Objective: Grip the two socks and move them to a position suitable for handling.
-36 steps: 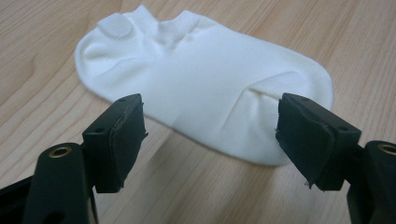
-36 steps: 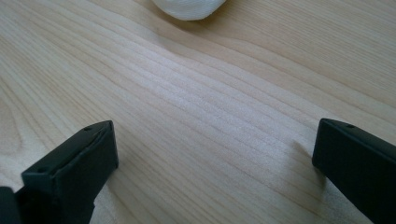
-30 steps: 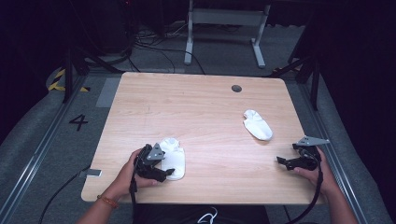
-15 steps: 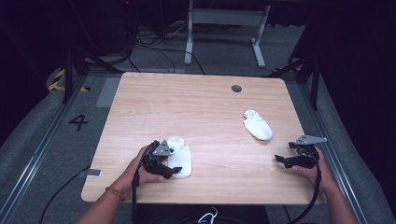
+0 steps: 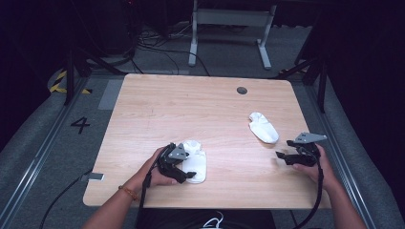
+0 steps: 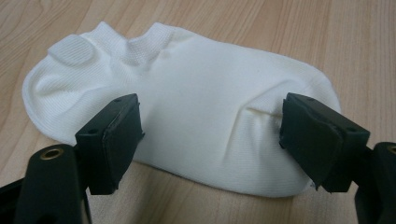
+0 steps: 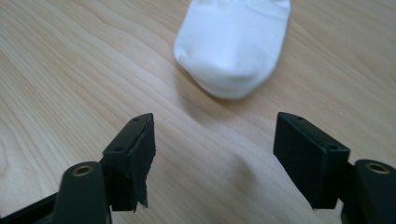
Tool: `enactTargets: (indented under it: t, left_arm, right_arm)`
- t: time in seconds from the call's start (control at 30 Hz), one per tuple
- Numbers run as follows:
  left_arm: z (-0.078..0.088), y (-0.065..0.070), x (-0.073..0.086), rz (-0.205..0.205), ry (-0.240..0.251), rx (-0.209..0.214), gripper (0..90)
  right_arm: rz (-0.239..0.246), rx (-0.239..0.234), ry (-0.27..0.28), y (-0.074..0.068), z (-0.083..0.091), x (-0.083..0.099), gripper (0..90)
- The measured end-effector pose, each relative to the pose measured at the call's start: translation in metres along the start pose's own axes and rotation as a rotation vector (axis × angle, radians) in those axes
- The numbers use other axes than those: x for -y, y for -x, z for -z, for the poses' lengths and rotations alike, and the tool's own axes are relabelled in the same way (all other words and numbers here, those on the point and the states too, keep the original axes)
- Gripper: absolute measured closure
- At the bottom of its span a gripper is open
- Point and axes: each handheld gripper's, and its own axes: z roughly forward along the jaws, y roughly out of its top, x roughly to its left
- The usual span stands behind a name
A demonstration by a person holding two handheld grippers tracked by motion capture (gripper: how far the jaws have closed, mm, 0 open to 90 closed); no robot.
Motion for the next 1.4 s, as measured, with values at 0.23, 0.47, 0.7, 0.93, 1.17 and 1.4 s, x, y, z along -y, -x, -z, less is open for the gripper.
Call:
enactTargets:
  t: [0.23,0.47,0.7,0.93,1.17,1.4]
  left_arm:
    - [0.022,-0.002,-0.001,0.017,0.058,-0.028,23.1]
    - [0.042,-0.011,0.018,0.043,0.027,-0.113,23.2]
    - [0.060,-0.016,0.052,0.101,-0.011,-0.154,23.3]
    - [0.070,-0.018,0.068,0.153,-0.001,-0.169,23.1]
    - [0.069,-0.023,0.075,0.181,0.007,-0.178,21.1]
    - [0.067,-0.025,0.074,0.203,0.002,-0.193,16.6]
  right_arm:
    - [0.065,-0.020,0.048,-0.006,-0.008,-0.023,37.3]
    - [0.103,-0.019,0.054,-0.011,-0.026,-0.047,42.2]
    - [0.100,-0.022,0.029,-0.012,-0.043,-0.056,45.3]
    - [0.096,-0.030,-0.018,-0.012,-0.060,-0.055,46.5]
    - [0.038,-0.111,-0.047,-0.013,-0.068,-0.052,44.1]
    - [0.018,-0.135,-0.059,-0.017,-0.066,-0.051,42.2]
